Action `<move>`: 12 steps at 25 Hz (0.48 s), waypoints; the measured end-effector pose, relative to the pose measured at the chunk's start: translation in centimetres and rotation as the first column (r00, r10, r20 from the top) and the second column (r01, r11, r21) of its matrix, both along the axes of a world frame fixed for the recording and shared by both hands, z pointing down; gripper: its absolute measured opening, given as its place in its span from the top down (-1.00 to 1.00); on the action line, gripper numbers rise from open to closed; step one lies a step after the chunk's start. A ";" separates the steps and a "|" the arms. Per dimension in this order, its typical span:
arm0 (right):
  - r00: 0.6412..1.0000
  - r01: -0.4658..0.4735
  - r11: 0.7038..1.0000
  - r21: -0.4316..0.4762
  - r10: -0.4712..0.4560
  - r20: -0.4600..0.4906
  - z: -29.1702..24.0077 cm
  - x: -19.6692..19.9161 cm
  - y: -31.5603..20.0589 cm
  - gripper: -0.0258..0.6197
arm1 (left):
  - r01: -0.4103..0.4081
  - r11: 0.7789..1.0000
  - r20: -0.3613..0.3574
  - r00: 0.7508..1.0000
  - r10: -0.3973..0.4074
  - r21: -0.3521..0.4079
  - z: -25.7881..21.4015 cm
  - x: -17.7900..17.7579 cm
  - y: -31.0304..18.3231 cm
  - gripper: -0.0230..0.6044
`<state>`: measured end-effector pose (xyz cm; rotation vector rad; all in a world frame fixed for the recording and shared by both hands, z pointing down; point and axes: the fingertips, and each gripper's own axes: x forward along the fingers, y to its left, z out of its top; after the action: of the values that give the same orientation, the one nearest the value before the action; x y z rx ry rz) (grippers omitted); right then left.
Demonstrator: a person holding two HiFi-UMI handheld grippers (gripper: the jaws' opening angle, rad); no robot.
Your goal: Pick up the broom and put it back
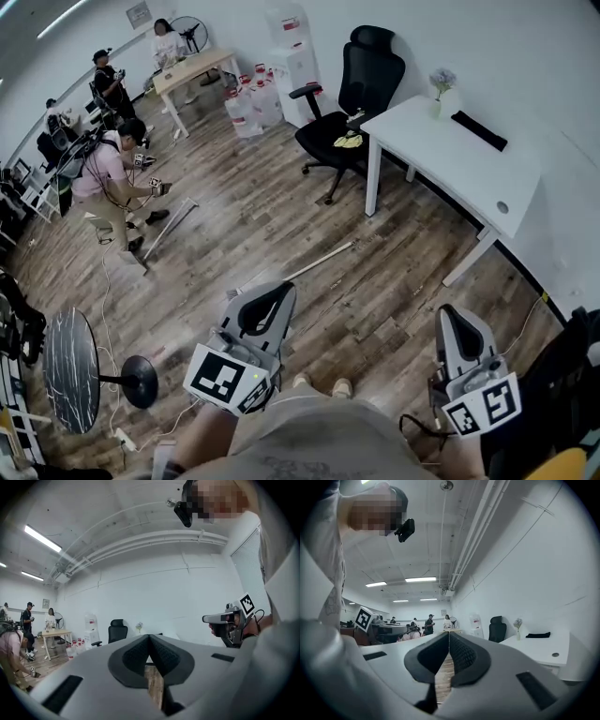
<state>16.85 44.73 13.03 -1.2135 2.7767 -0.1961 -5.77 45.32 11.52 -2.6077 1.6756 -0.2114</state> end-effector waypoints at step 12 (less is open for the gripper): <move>1.000 0.013 1.000 0.000 -0.013 0.016 0.8 0.2 -2.8 0.82 | 0.062 0.998 0.009 0.998 -0.062 0.018 0.6 -0.5 -3.0 0.32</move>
<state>17.03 41.97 13.86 -1.1888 2.7711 -0.2059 -6.25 42.35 12.17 -2.5403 1.7487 -0.2101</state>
